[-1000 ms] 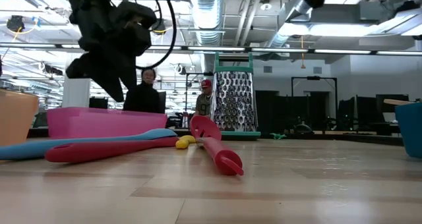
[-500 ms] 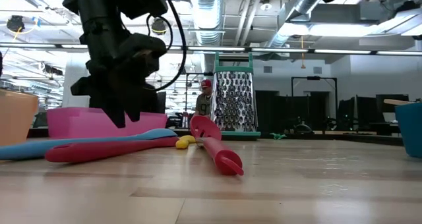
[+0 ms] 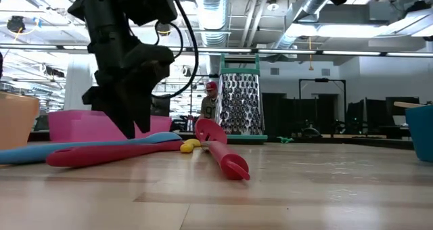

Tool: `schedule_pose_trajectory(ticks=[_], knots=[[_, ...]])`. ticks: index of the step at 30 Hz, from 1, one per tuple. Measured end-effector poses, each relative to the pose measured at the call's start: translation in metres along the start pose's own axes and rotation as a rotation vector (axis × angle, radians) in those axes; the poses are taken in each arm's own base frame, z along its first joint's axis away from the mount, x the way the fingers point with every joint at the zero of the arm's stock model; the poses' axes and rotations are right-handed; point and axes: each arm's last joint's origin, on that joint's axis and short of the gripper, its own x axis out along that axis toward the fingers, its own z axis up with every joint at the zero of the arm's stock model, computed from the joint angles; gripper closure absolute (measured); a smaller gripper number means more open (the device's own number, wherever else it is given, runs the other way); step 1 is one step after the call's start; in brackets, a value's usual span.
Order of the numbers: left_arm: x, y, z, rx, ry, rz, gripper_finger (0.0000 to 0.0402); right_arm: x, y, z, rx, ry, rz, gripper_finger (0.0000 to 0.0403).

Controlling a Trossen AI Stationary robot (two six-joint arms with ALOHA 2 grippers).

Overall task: Pick & Place Kitchen Items
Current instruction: Put the blue serving spoon into the red bin

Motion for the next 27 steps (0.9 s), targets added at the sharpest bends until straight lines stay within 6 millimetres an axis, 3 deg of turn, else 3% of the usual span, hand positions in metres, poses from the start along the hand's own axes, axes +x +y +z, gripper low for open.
schedule_pose_trajectory(ticks=[10, 27], knots=[[-0.003, 0.0, 0.001, 0.055, -0.013, -0.001, 0.0163, -0.001, 0.003, -0.002, -0.005, 0.008, 0.015, 0.0337], [0.003, 0.012, -0.007, 0.037, 0.001, 0.066, 0.0185, 0.0, 0.002, -0.002, -0.006, 0.012, 0.011, 0.0337]])
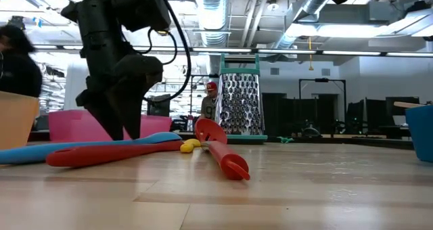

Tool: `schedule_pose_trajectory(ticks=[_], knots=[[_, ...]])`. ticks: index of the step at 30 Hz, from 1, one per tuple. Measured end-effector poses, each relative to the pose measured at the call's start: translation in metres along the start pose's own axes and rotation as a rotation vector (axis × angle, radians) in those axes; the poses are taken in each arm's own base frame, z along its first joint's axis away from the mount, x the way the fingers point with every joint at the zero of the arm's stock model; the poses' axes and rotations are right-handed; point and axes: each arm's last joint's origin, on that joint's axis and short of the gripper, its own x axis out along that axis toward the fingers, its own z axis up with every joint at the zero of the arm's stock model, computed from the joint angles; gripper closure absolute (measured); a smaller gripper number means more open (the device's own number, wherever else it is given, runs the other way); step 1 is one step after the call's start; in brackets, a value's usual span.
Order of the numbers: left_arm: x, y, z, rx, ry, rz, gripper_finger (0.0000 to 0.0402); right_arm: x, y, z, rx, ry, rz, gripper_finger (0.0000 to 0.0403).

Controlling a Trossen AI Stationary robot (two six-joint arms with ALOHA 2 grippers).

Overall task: Pick & Place Kitchen Items
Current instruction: Put the blue serving spoon into the red bin

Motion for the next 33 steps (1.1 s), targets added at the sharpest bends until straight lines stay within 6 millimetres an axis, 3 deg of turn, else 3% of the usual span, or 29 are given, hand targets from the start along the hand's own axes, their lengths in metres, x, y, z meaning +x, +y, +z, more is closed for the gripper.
schedule_pose_trajectory(ticks=[15, 18, 26, 33], knots=[[0.018, -0.003, -0.005, 0.007, 0.016, 0.036, 0.0193, 0.0, -0.001, -0.001, 0.017, 0.007, -0.006, 0.0337], [0.018, -0.002, -0.005, -0.002, 0.029, 0.04, 0.0228, 0.0, -0.001, -0.001, 0.017, 0.007, -0.007, 0.0337], [0.018, 0.001, -0.007, -0.016, 0.048, 0.064, 0.0384, 0.0, -0.001, -0.001, 0.016, 0.009, -0.009, 0.0337], [-0.001, 0.001, -0.003, -0.032, 0.007, 0.002, 0.0391, 0.0, -0.001, -0.001, 0.008, 0.008, -0.009, 0.0337]])
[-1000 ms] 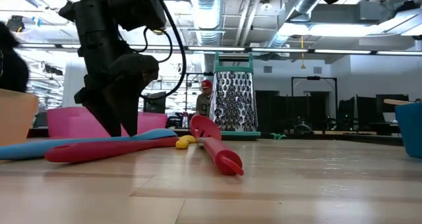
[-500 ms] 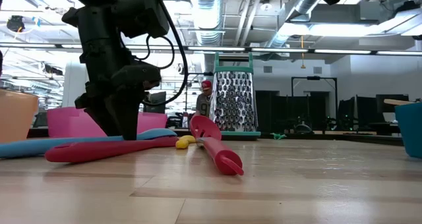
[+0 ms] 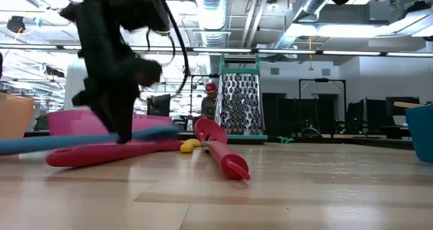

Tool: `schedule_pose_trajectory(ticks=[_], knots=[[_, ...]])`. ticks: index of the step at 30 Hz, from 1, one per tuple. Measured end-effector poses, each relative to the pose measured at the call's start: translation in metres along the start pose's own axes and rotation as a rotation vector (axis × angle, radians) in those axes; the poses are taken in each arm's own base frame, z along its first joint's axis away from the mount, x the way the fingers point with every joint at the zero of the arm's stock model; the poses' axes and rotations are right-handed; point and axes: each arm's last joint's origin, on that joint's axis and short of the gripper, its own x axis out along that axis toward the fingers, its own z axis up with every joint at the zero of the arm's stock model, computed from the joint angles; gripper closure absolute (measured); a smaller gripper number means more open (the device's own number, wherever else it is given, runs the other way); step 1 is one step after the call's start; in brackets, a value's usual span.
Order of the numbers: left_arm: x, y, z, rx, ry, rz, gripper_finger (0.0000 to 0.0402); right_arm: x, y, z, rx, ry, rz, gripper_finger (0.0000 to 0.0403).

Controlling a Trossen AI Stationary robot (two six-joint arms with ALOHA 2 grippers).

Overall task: Pick & Place Kitchen Items
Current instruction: Put the blue serving spoon into the red bin

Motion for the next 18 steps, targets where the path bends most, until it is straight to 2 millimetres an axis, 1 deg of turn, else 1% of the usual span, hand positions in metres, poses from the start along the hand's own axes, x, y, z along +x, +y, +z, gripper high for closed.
schedule_pose_trajectory(ticks=[5, 8, 11, 14, 16, 18], knots=[[-0.034, -0.001, 0.007, -0.014, -0.1, -0.113, 0.0391, 0.0, 0.0, 0.0, -0.02, -0.002, 0.0, 0.0337], [-0.063, 0.0, 0.013, -0.043, -0.203, -0.222, 0.0391, 0.0, 0.0, 0.0, -0.019, -0.005, -0.002, 0.0337], [-0.093, 0.007, 0.016, -0.076, -0.303, -0.302, 0.0391, 0.0, 0.0, 0.002, -0.015, -0.025, -0.017, 0.0337], [-0.126, 0.014, 0.019, -0.105, -0.395, -0.451, 0.0391, 0.0, 0.004, 0.009, -0.023, -0.099, 0.032, 0.0337], [-0.153, 0.017, 0.02, -0.099, -0.477, -0.604, 0.0391, -0.003, 0.01, 0.016, -0.062, -0.168, 0.103, 0.0337], [-0.181, 0.023, 0.02, -0.08, -0.56, -0.754, 0.0391, -0.01, 0.015, 0.023, -0.107, -0.232, 0.189, 0.0337]])
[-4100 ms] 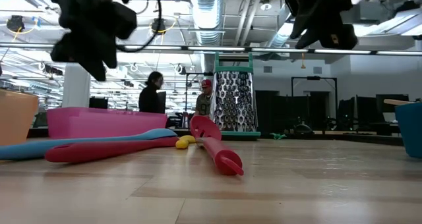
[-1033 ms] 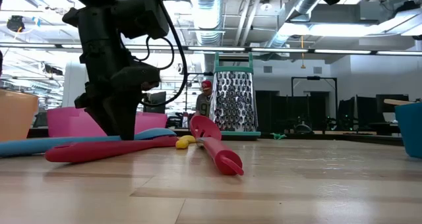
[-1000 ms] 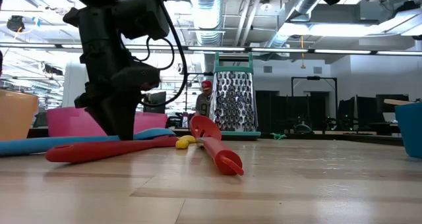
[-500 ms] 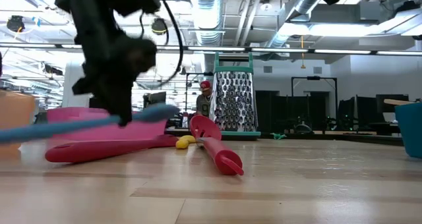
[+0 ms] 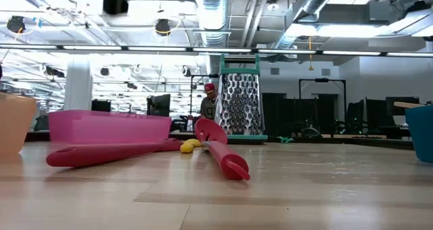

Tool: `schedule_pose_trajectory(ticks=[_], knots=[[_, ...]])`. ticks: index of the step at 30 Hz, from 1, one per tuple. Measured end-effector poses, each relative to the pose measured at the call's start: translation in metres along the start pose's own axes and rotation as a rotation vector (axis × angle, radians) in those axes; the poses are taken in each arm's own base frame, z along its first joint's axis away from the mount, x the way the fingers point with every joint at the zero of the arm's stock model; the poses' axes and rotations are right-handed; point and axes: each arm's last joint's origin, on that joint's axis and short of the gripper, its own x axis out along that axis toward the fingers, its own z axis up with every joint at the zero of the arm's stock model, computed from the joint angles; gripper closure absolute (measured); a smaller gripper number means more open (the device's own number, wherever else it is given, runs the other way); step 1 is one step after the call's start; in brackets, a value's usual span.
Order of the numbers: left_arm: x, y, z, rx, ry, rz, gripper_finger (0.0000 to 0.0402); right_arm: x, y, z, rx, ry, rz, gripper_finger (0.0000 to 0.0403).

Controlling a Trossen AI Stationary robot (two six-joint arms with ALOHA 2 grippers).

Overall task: Pick & Place Kitchen Items
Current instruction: Put the blue serving spoon into the red bin

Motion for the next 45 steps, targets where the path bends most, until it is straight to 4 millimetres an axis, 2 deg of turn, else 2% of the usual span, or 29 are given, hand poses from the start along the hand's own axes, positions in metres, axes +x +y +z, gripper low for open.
schedule_pose_trajectory(ticks=[7, 10, 13, 18, 23, 26, 31, 36, 39, 45], knots=[[-0.074, -0.034, 0.037, 0.038, -0.253, -0.517, 0.0391, -0.024, 0.015, 0.029, -0.176, -0.245, 0.267, 0.0337], [-0.1, -0.044, 0.046, 0.094, -0.341, -0.719, 0.0391, -0.04, 0.018, 0.039, -0.241, -0.333, 0.32, 0.0337], [-0.117, -0.051, 0.05, 0.157, -0.413, -0.867, 0.0391, -0.056, 0.019, 0.046, -0.287, -0.406, 0.329, 0.0337], [-0.125, -0.054, 0.052, 0.212, -0.453, -0.944, 0.039, -0.084, 0.017, 0.051, -0.373, -0.476, 0.314, 0.0337], [-0.126, -0.055, 0.053, 0.215, -0.468, -0.956, 0.0389, -0.126, 0.007, 0.059, -0.46, -0.617, 0.064, 0.0342], [-0.128, -0.056, 0.054, 0.227, -0.496, -0.962, 0.0389, -0.156, 0.003, 0.06, -0.507, -0.701, 0.004, 0.0358], [-0.124, -0.056, 0.053, 0.258, -0.507, -0.945, 0.0389, -0.192, -0.005, 0.046, -0.531, -0.721, 0.072, 0.0398], [-0.117, -0.057, 0.051, 0.264, -0.492, -0.93, 0.0389, -0.199, -0.02, 0.016, -0.473, -0.717, 0.061, 0.04], [-0.115, -0.058, 0.051, 0.265, -0.488, -0.927, 0.0389, -0.192, -0.029, -0.007, -0.426, -0.693, 0.065, 0.0399], [-0.112, -0.058, 0.05, 0.266, -0.482, -0.922, 0.0389, -0.145, -0.05, -0.064, -0.325, -0.603, 0.079, 0.0401]])
